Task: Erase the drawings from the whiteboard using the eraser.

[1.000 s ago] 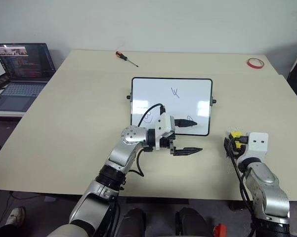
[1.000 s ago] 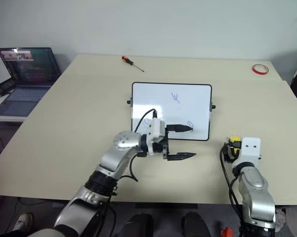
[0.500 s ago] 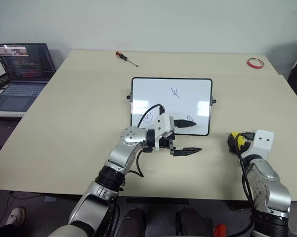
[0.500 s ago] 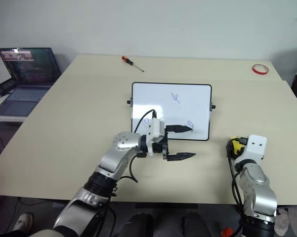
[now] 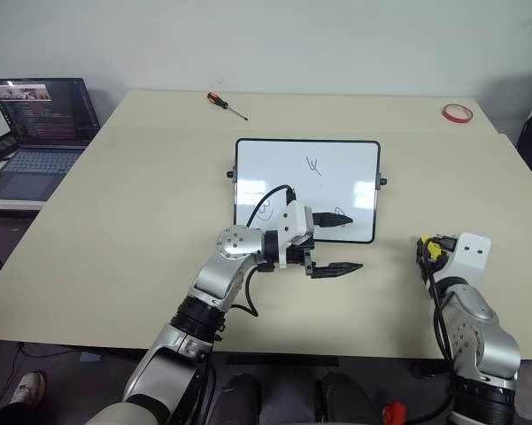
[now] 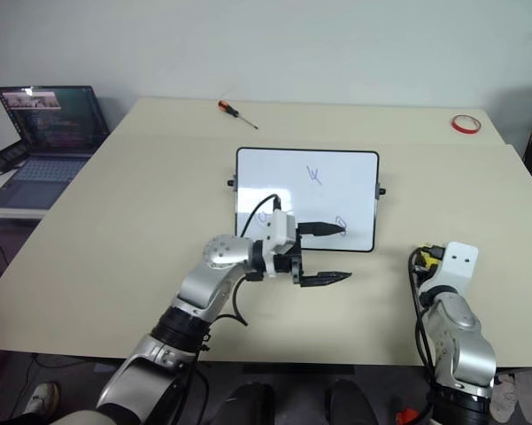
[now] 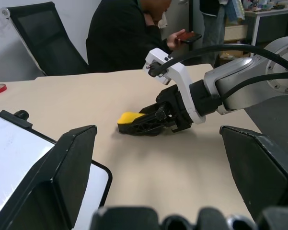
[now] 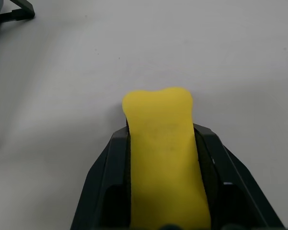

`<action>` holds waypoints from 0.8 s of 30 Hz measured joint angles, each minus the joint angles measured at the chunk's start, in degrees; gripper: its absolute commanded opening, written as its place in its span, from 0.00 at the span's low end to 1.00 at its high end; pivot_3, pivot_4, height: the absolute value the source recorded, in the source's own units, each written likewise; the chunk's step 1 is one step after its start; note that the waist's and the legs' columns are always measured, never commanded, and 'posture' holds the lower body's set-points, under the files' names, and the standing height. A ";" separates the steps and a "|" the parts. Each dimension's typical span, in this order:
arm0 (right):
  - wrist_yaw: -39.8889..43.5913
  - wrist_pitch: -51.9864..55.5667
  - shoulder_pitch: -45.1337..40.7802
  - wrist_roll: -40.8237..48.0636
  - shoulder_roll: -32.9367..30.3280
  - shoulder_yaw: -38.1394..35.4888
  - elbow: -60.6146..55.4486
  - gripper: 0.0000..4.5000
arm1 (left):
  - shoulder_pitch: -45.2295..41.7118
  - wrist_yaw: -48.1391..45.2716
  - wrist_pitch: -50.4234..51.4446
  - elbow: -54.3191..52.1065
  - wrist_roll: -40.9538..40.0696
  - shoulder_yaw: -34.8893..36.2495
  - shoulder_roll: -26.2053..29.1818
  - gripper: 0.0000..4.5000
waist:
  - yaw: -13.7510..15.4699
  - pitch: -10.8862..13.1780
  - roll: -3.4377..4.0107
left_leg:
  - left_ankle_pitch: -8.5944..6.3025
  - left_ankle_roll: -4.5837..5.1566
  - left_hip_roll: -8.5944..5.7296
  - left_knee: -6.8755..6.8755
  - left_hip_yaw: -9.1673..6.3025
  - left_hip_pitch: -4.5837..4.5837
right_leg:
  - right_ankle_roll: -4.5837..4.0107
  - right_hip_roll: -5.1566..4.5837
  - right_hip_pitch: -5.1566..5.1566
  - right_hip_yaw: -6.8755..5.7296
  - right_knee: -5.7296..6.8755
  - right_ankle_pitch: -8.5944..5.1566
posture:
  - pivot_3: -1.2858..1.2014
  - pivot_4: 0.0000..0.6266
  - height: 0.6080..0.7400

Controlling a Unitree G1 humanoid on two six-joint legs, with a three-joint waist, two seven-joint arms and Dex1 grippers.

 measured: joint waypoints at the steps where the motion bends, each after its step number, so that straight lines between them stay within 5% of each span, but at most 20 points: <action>1: -0.01 -0.01 -0.03 0.01 -0.06 0.00 0.00 0.30 | 0.00 0.03 0.00 0.00 0.00 0.00 -0.01 1.00 | 0.00 0.00 0.00 | 0.00 0.00 0.00 0.00 0.00 0.00 | 0.00 0.00 0.00 0.00 0.00 0.00 | 0.52 0.24 1.00; 7: -0.01 -1.55 -0.14 -1.08 -1.36 1.20 -0.04 0.30 | 0.28 3.07 0.19 -1.19 0.51 0.68 0.17 1.00 | -0.04 0.01 0.01 | 0.00 0.00 0.00 0.00 0.01 0.00 | 0.00 0.00 -0.03 0.02 0.01 0.00 | 0.52 0.24 1.00; 16: 1.51 -14.21 -0.48 -6.64 -2.79 8.41 -1.09 0.30 | 6.65 21.90 -1.28 -3.80 9.00 7.48 2.12 1.00 | -0.45 0.00 0.02 | 0.00 0.00 0.03 -0.02 0.01 0.03 | 0.00 0.01 -0.05 0.05 0.05 0.00 | 0.52 0.24 1.00; 24: 3.46 -22.45 -12.92 -8.00 -2.05 13.27 8.32 0.30 | 10.77 33.08 -1.77 -3.37 14.47 9.13 1.57 1.00 | 0.05 0.00 0.02 | 0.00 0.00 -0.02 0.08 0.01 0.02 | 0.02 -0.04 -0.04 0.01 0.11 0.02 | 0.52 0.24 1.00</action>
